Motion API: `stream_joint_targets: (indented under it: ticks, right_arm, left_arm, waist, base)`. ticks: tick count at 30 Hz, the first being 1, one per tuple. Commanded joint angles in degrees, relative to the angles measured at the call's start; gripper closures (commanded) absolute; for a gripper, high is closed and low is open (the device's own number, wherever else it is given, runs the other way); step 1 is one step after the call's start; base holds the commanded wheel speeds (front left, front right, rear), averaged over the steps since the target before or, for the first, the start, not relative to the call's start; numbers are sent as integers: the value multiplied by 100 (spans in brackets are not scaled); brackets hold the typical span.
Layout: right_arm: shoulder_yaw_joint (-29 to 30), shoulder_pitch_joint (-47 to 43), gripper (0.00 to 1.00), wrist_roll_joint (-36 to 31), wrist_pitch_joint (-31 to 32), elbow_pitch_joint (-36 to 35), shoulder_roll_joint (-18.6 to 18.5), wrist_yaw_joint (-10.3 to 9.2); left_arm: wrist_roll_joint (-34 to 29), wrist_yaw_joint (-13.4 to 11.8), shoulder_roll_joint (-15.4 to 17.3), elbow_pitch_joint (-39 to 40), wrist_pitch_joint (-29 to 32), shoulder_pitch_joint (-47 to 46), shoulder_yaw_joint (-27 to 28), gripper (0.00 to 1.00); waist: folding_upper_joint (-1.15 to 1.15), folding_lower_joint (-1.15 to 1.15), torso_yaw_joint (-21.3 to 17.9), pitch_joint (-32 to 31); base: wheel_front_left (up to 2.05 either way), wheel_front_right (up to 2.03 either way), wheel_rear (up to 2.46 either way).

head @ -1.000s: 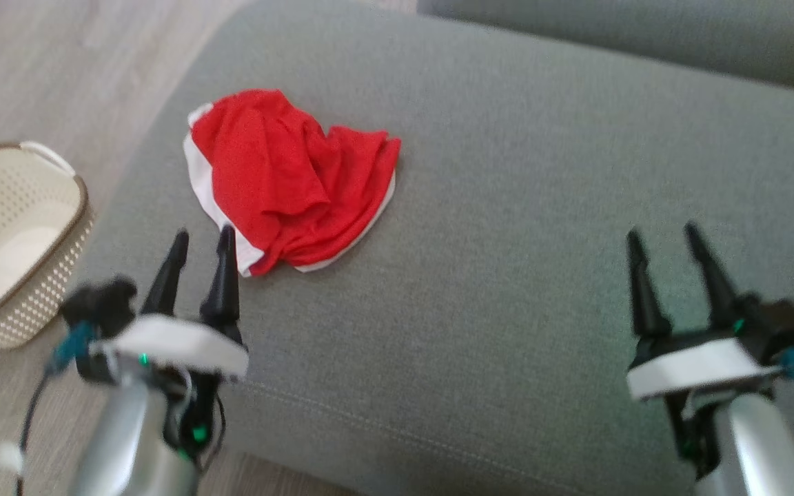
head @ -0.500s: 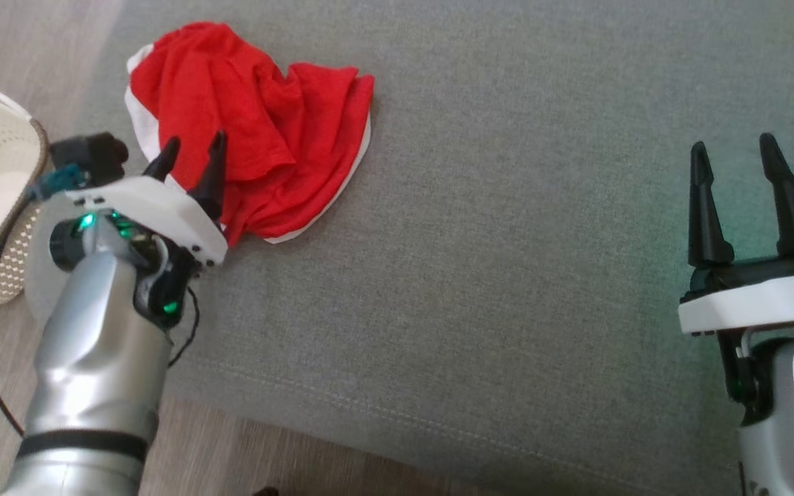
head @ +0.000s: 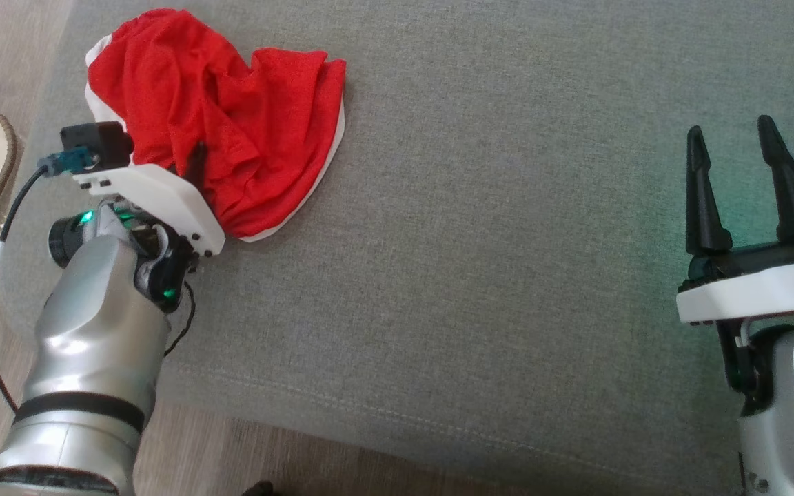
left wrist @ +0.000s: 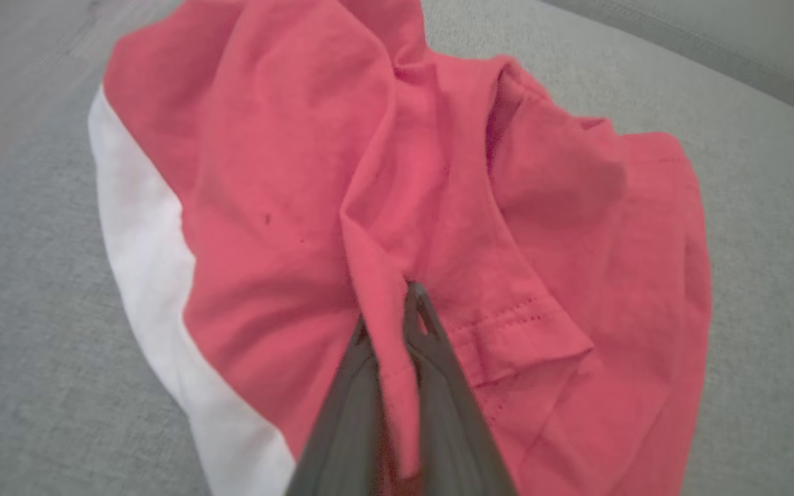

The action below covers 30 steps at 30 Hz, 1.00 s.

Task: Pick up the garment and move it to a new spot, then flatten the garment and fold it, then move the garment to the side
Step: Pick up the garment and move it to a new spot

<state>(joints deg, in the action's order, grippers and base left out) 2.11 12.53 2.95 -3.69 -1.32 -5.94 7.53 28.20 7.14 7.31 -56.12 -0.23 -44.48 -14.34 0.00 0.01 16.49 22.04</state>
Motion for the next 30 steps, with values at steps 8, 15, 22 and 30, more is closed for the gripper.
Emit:
stream_joint_targets:
  ticks: [8,15,22,30]
  right_arm:
    - [-107,94,0,10,-126,-32,72,-4]
    - [-131,40,0,103,-309,196,179,-4]
    - [-213,5,0,244,-548,461,274,-4]
    - [-332,70,0,501,-799,696,303,-4]
  left_arm:
    - [236,34,391,312,-887,-319,-83,100]
    - [489,34,465,1033,-1202,-302,-322,100]
    - [681,29,492,2153,-979,-316,-526,100]
    - [648,-413,71,3322,-274,-495,-849,100]
  waist:
    - [0,-1,-30,-306]
    - [0,-1,-112,-705]
    - [0,-1,-448,-1065]
    - [0,-1,-1187,-1133]
  base:
    - [0,0,0]
    - [0,0,0]
    - [0,0,0]
    - [0,0,0]
